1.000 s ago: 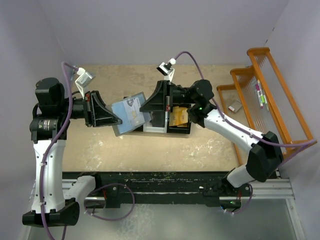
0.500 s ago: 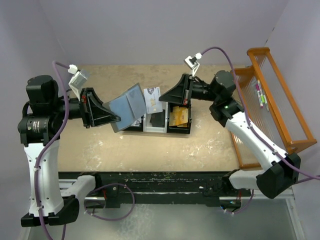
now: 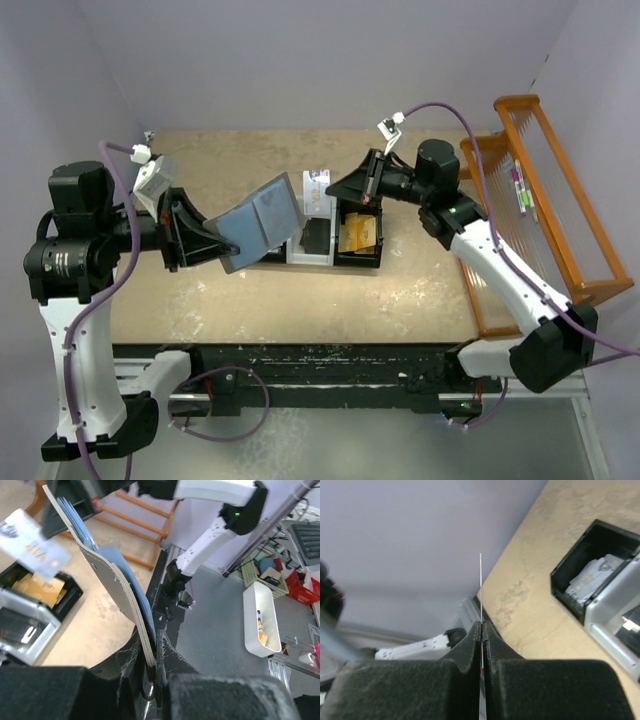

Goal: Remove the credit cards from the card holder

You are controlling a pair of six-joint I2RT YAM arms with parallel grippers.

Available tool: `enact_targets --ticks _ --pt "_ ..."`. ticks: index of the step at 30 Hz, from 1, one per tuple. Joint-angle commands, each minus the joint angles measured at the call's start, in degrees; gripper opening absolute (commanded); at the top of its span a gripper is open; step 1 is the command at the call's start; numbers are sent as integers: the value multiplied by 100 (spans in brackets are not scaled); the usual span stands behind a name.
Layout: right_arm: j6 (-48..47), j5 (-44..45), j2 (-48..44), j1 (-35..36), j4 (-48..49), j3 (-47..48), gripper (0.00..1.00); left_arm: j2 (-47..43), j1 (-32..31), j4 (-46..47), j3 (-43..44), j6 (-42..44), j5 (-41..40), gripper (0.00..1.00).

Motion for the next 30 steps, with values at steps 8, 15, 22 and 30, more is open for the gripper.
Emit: enact_targets --ticks 8,15,22,30 --pt "-149 1673 1827 664 636 514 0 -1077 -6 4633 -958 -3757 1632 0" --pt "11 2468 3260 1228 719 1502 0 -1013 -12 4553 -810 -3854 1313 0" --pt "160 2894 4207 1323 668 2223 0 -897 -12 3573 -682 -3119 938 0" --pt "226 3126 4524 1500 683 2135 0 -790 -12 2824 -675 -2897 718 0"
